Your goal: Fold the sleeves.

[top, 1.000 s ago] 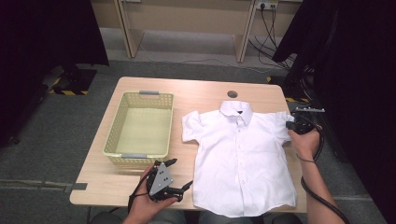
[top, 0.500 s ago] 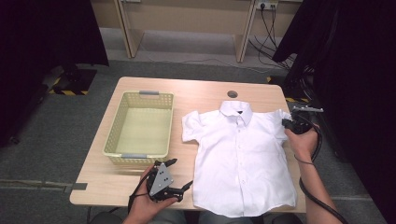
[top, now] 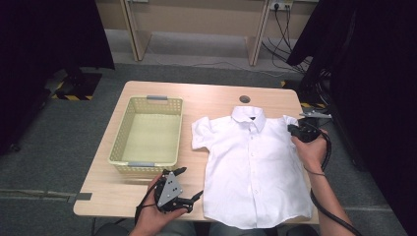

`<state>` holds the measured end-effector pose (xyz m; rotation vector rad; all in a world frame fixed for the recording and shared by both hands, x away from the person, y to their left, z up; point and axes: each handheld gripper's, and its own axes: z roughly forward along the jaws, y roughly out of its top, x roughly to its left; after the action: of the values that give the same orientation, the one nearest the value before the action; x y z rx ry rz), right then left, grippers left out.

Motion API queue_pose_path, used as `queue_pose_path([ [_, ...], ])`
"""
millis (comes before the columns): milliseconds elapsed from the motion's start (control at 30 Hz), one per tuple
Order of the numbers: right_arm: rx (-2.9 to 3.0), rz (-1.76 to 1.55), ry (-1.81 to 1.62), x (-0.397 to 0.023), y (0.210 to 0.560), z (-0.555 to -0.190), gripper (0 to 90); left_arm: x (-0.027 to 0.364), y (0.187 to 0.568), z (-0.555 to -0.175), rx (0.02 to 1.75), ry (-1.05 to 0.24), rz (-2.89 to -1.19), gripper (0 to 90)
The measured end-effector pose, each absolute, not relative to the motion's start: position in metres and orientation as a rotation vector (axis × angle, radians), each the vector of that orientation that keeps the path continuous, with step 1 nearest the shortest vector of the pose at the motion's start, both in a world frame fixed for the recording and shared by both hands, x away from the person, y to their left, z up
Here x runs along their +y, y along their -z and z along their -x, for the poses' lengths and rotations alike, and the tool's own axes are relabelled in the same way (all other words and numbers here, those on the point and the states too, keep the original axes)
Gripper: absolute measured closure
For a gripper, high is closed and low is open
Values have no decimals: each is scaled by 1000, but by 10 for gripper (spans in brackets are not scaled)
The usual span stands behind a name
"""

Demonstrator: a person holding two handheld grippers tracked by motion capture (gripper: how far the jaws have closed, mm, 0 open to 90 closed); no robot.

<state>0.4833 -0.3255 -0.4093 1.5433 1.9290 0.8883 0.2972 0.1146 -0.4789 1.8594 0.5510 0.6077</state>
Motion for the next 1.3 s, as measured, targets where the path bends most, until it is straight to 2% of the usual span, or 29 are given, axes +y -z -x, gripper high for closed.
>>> queue_pose_path([
  [867,2071,-1466,-877,-292,432,-478,840,114,479,-297,545,-616,-1861,99],
  [1300,2129,-1441,-932,-283,435,-472,761,114,479,-297,546,-616,-1862,98],
])
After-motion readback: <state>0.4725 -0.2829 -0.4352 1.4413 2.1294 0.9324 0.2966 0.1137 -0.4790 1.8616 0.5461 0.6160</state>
